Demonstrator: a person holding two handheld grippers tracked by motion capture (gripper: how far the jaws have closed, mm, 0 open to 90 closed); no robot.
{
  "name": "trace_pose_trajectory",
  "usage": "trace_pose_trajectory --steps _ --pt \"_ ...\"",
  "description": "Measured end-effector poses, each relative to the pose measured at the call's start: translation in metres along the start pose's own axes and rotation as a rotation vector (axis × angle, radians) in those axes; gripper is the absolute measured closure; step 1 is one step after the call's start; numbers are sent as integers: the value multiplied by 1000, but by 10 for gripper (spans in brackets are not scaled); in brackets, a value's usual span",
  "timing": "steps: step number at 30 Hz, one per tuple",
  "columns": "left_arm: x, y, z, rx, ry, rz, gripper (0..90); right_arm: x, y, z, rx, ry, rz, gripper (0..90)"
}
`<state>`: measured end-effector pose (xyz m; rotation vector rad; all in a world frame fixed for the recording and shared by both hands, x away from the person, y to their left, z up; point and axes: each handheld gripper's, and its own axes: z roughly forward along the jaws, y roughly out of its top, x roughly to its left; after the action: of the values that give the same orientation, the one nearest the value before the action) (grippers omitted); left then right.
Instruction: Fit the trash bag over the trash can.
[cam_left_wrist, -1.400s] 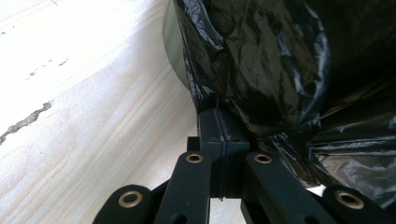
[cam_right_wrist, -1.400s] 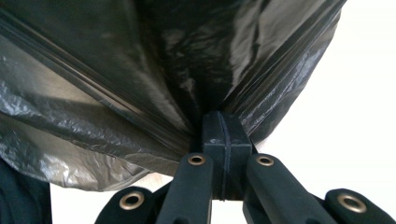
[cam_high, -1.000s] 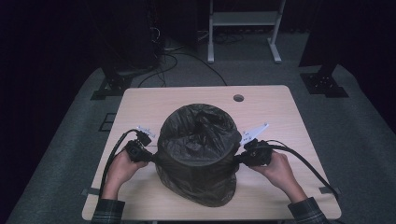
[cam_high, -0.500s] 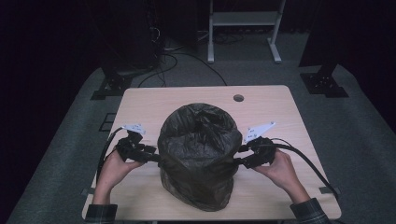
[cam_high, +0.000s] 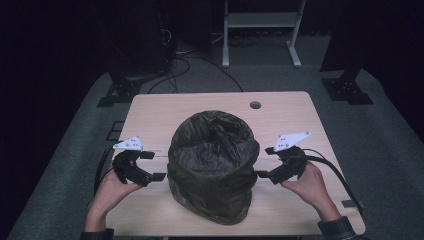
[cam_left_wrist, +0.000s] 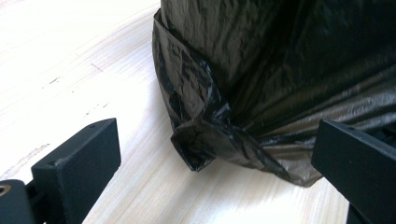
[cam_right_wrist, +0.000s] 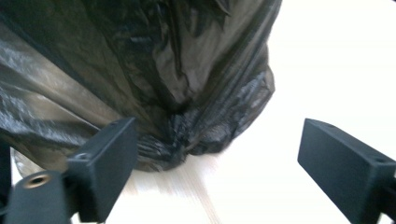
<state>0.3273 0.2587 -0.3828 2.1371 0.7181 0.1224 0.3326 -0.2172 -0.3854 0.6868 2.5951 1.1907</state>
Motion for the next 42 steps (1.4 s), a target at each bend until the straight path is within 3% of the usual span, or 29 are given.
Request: trace_pose_trajectory --steps 6,12,16,22,24,29,36,42 --pt "-5 -20 0 35 44 44 0 -2 -5 -11 -31 4 -1 101" --pt "-7 -43 3 46 40 72 0 -2 -4 -20 -41 -9 -11 102" --pt "-9 -59 10 72 63 90 0 -3 -1 -27 -62 -21 -15 101" --pt "-9 -77 23 98 78 88 0 -5 4 -35 -83 -27 -19 102" --pt "-8 -81 28 124 102 98 0 -5 8 -38 -95 -25 -21 103" --pt "-4 -89 40 173 114 92 0 -4 19 -46 -111 -23 -33 115" --pt "-3 -97 43 85 131 116 0 -4 40 -58 -145 -16 -62 115" --pt "-3 -97 43 82 130 118 0 -1 58 -60 -144 -8 -90 115"
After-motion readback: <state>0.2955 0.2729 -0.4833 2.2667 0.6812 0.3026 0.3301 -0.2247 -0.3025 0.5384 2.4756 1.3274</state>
